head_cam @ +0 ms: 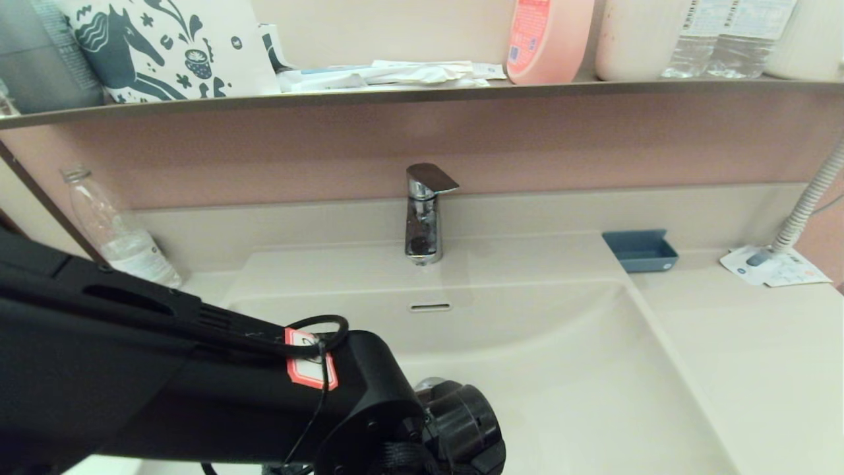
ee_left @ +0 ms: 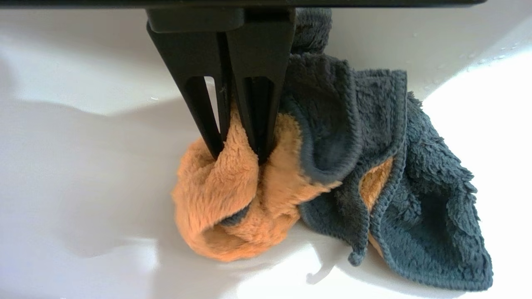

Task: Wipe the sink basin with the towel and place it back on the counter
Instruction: Wipe the sink

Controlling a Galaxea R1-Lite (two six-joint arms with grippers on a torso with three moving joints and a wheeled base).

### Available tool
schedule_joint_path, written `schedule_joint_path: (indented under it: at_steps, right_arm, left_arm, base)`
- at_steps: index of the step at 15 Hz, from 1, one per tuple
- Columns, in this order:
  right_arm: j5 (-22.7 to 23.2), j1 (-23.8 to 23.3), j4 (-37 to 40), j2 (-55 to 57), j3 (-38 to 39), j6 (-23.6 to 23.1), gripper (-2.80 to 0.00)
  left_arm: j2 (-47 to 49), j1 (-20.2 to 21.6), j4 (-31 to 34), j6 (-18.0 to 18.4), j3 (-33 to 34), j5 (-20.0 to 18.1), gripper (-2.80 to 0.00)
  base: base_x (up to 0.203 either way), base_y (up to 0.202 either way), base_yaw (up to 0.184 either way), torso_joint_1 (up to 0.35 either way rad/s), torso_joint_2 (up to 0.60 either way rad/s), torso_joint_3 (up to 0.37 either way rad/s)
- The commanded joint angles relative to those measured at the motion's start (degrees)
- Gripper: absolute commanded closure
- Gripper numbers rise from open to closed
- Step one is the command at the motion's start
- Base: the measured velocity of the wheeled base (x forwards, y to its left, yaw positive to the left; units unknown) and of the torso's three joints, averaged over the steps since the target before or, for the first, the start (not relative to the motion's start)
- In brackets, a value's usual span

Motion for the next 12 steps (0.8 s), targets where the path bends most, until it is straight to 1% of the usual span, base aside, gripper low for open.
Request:
schedule_joint_path:
  at_steps: [1, 2, 3, 5, 8, 10, 12]
  right_arm:
    - [0.0, 0.0, 0.0, 0.1, 0.0, 0.0, 0.0]
    - [0.0, 0.0, 0.0, 0.1, 0.0, 0.0, 0.0]
    - [0.0, 0.0, 0.0, 0.1, 0.0, 0.1, 0.0]
    - [0.0, 0.0, 0.0, 0.1, 0.0, 0.0, 0.0]
    - [0.0, 0.0, 0.0, 0.1, 0.0, 0.0, 0.0]
    - [0.0, 0.0, 0.0, 0.1, 0.0, 0.1, 0.0]
    - [0.0, 0.0, 0.0, 0.1, 0.0, 0.0, 0.0]
  left_arm:
    - [-1.3, 0.1, -1.7, 0.4, -0.1, 0.1, 0.0]
    - [-0.8, -0.2, -3.6, 1.9, -1.1, -0.2, 0.0]
    - [-0.1, -1.1, -4.3, 2.2, -2.6, -0.9, 0.0]
    - [2.2, -3.3, -4.5, 2.2, -6.6, -2.0, 0.0]
    - [7.7, -5.2, -4.4, 1.3, -15.8, -2.4, 0.0]
    - [11.7, -6.7, -2.7, 0.4, -24.6, -2.5, 0.0]
    - [15.9, -8.8, 2.1, -0.6, -35.4, -2.5, 0.0]
  base:
    - [0.0, 0.0, 0.0, 0.0, 0.0, 0.0]
    - [0.0, 0.0, 0.0, 0.0, 0.0, 0.0]
    - [0.0, 0.0, 0.0, 0.0, 0.0, 0.0]
    - [0.0, 0.0, 0.0, 0.0, 0.0, 0.0]
    - [0.0, 0.0, 0.0, 0.0, 0.0, 0.0]
    - [0.0, 0.0, 0.0, 0.0, 0.0, 0.0]
    - [0.0, 0.0, 0.0, 0.0, 0.0, 0.0]
